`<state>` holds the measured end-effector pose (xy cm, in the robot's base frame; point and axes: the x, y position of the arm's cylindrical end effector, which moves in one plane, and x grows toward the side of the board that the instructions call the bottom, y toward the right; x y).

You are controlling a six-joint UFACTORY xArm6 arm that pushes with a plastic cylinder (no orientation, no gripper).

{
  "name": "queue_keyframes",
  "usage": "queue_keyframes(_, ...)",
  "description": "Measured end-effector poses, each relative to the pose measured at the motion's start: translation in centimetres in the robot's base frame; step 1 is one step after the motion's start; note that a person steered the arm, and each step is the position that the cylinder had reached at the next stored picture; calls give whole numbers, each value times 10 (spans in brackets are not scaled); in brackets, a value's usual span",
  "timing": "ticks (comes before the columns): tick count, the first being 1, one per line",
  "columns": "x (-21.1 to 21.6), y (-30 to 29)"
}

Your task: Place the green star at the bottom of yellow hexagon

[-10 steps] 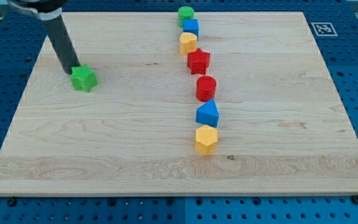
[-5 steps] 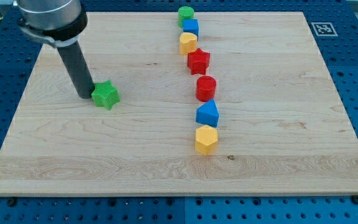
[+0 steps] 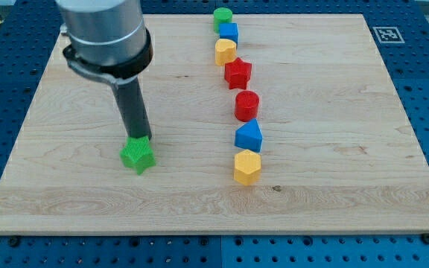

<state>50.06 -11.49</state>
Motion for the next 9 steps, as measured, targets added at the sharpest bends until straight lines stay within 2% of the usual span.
queue_keyframes(2,50,-11)
queue_keyframes(3,68,-52)
queue_keyframes(5,111,-67)
queue_keyframes(7,113,-69)
queue_keyframes(9,99,-40)
